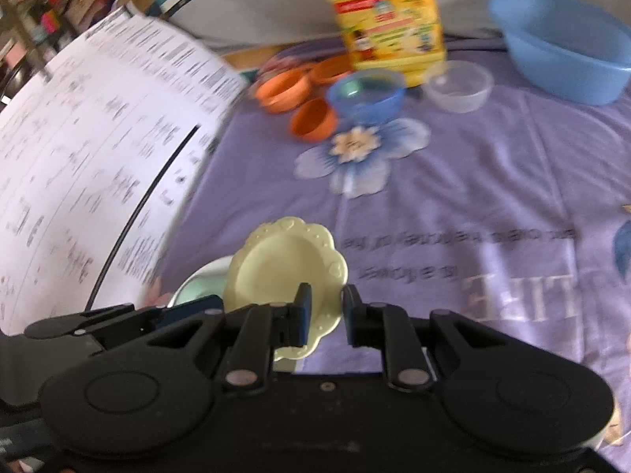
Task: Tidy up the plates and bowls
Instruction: 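Carry the yellow scalloped plate with both tools over the green plate, then lower the yellow plate onto the green plate and open both tools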
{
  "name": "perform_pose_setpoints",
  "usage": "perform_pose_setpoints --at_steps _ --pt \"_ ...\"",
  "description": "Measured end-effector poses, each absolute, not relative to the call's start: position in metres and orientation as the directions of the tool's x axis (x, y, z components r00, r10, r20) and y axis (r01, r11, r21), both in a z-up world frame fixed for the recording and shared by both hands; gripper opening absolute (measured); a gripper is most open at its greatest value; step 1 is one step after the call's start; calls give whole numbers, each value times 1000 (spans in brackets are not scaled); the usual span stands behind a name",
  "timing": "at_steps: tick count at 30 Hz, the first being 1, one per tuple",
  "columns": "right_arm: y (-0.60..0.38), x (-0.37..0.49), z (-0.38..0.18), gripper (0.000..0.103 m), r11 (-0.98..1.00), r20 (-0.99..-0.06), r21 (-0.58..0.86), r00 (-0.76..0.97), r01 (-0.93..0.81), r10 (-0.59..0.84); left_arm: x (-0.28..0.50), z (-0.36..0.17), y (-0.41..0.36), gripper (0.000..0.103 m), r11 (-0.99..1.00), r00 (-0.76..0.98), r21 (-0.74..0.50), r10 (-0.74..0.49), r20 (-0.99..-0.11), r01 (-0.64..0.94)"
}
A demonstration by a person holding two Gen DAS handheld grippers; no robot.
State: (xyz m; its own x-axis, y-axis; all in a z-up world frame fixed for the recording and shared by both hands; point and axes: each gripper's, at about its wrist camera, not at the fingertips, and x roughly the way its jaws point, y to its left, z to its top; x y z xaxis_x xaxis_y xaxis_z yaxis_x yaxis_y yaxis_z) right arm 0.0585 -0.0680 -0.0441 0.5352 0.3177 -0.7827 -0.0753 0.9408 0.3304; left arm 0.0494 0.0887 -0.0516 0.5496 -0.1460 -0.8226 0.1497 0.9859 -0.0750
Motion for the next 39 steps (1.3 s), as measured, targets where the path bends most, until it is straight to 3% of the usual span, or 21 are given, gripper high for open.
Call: perform_pose_setpoints --at_steps 14,32,33,35,36,38,39 --pt "18 52 -67 17 939 -836 290 430 -184 342 26 -76 158 29 994 512 -78 -105 -852 73" --pt "33 70 -95 20 933 -868 305 346 -192 355 32 -97 173 31 993 463 -104 -115 -879 49" --pt "33 70 -95 21 932 -868 308 344 -192 358 32 -97 172 34 994 465 -100 -112 -878 50" --pt "32 70 -95 36 928 -865 316 343 -197 367 30 -95 171 51 995 476 -85 -98 -874 49" --pt "31 69 -94 41 927 -862 318 346 -201 371 29 -93 171 66 996 486 -76 -90 -869 47" --pt "30 67 -89 59 923 -853 324 358 -209 380 25 -86 170 73 998 513 -47 -61 -856 40" --pt "29 66 -85 63 922 -847 323 368 -215 382 23 -82 170 78 999 525 -34 -49 -850 37"
